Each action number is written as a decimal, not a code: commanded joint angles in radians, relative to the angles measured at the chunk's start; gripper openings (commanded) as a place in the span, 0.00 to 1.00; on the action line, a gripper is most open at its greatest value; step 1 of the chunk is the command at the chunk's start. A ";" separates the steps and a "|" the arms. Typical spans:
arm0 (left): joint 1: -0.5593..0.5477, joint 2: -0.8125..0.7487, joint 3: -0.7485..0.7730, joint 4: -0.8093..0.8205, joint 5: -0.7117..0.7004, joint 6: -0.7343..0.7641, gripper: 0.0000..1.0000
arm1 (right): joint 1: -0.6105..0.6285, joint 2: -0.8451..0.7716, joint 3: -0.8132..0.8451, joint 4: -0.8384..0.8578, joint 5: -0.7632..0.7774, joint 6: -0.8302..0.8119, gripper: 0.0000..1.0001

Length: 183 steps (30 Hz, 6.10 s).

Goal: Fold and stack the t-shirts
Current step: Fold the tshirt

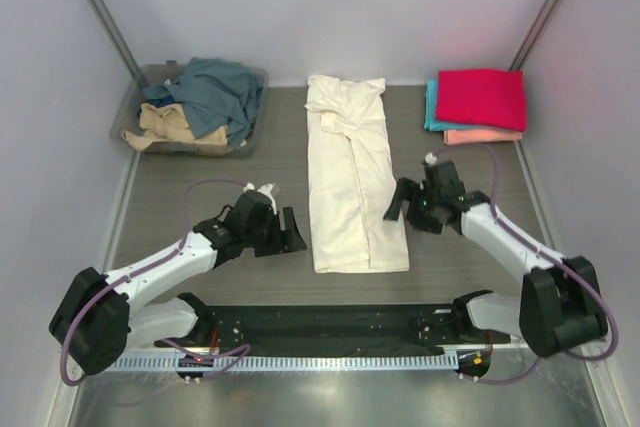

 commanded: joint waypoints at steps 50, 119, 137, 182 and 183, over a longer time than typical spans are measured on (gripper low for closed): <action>-0.424 0.024 0.033 0.040 -0.230 -0.371 0.00 | 0.002 -0.664 -0.398 -0.247 -0.164 0.293 0.01; 0.409 1.269 1.920 -0.580 0.198 0.154 0.68 | -0.136 0.973 1.563 -0.450 0.139 -0.118 0.73; 0.240 0.543 0.667 -0.137 0.104 0.105 0.68 | -0.136 0.333 0.195 0.067 -0.167 -0.041 0.65; 0.156 0.646 0.285 0.344 0.155 -0.073 0.00 | -0.136 0.376 0.053 0.228 -0.199 -0.012 0.01; 0.150 0.594 0.279 0.332 0.144 -0.073 0.00 | -0.136 0.356 0.028 0.222 -0.203 -0.005 0.01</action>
